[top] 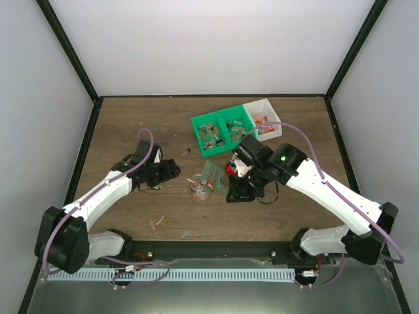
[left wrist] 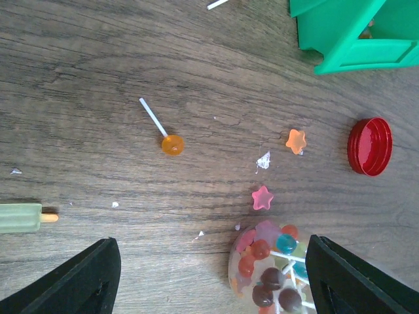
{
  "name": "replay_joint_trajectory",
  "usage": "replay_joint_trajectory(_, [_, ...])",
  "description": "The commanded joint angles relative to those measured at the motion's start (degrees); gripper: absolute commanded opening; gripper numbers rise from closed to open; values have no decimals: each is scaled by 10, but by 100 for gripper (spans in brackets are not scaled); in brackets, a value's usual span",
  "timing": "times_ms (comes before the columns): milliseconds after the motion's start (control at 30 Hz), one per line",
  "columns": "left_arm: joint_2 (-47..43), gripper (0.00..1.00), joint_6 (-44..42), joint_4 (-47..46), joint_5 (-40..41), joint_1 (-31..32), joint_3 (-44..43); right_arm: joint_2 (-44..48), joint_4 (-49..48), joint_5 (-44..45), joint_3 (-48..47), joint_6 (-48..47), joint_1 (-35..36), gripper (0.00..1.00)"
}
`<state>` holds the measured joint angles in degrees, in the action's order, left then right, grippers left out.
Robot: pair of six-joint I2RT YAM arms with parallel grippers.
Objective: Pack the candies
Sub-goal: Place the fake candies in the packing bottle.
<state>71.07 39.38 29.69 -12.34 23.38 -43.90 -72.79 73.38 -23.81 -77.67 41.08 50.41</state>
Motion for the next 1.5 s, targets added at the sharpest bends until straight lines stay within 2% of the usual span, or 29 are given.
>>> replay_joint_trajectory(0, [5,79,-3,-1,-8,-2,-7,10,13,22,-27,-10,-6,1])
replay_joint_trajectory(67, [3,79,-4,0,-7,-2,-6,0,13,-3,-24,-12,-6,1])
replay_joint_trajectory(300, [-3,79,-3,-2,-3,-2,0,-5,15,9,-28,-17,8,1])
replay_joint_trajectory(533, [-1,79,-2,-4,-7,-2,7,10,13,19,-55,-27,-28,1])
replay_joint_trajectory(600, [0,79,-3,5,-2,-2,0,12,13,-10,-52,-32,-50,1])
replay_joint_trajectory(1000, [15,79,0,-6,-4,-2,-16,11,3,-21,-13,-15,-6,1])
replay_joint_trajectory(1100, [15,79,2,-9,-7,-2,-15,17,14,9,-19,-32,-16,1])
replay_joint_trajectory(1200, [12,79,0,-4,-1,-2,-13,7,2,-28,-2,-23,-4,1])
replay_joint_trajectory(1267, [12,79,0,-7,-2,-2,-11,4,14,15,-15,-25,8,1])
replay_joint_trajectory(1367, [7,79,-2,4,1,-2,-11,11,4,-21,-17,-22,-16,1])
replay_joint_trajectory(1467, [5,79,-1,-2,-1,-2,-4,15,12,20,-29,-24,-10,1])
